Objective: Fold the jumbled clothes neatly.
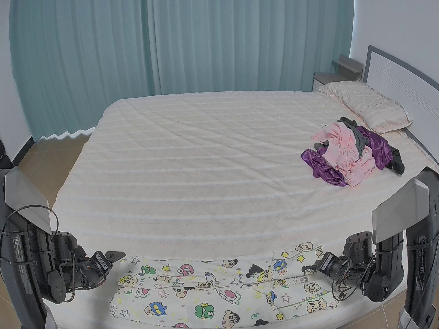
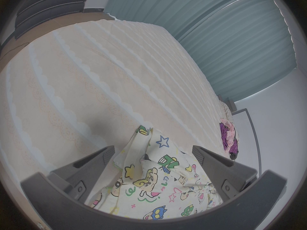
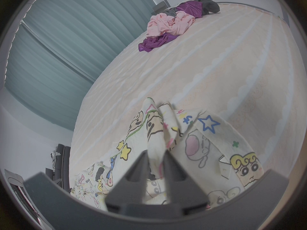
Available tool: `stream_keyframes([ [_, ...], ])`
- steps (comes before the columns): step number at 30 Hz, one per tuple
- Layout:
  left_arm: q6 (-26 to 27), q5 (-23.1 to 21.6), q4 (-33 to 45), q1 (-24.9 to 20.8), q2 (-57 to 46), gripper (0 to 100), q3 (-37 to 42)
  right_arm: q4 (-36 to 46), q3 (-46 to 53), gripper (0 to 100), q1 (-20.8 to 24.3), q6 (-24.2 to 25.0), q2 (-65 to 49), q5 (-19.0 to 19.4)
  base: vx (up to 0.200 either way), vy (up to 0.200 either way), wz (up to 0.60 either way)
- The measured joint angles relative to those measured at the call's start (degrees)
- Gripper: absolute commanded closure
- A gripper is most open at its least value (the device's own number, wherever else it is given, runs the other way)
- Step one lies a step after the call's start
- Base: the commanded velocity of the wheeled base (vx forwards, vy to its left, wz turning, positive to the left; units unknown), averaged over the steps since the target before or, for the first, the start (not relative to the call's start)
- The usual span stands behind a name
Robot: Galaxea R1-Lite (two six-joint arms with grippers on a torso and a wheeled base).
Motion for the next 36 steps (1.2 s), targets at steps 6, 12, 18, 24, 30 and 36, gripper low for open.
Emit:
stream_keyframes([
  [6,0.0,0.0,0.0,0.0,0.0,0,0.0,0.0,2.8,100,0.1,0.0,-1.5,-0.3,0.0,0.0,0.0],
  [12,0.0,0.0,0.0,0.0,0.0,0,0.0,0.0,6.1,100,0.2,-1.7,-3.1,-0.4,0.0,0.0,0.0],
  [18,0.0,0.1,0.0,0.0,0.0,0,0.0,0.4,6.8,100,0.1,-3.7,-3.4,-0.7,0.0,0.0,0.0],
  [24,0.0,0.0,0.0,0.0,0.0,0,0.0,3.6,6.9,100,0.3,-6.6,-3.5,-3.7,0.0,0.0,0.0],
  [30,0.0,0.1,0.0,0.0,0.0,0,0.0,4.1,6.9,0,0.3,-6.9,-3.0,-4.0,0.0,0.0,0.0],
  [36,0.0,0.0,0.0,0.0,-0.3,0,0.0,2.8,6.9,0,0.1,-6.9,-3.3,-5.1,0.0,0.0,0.0],
])
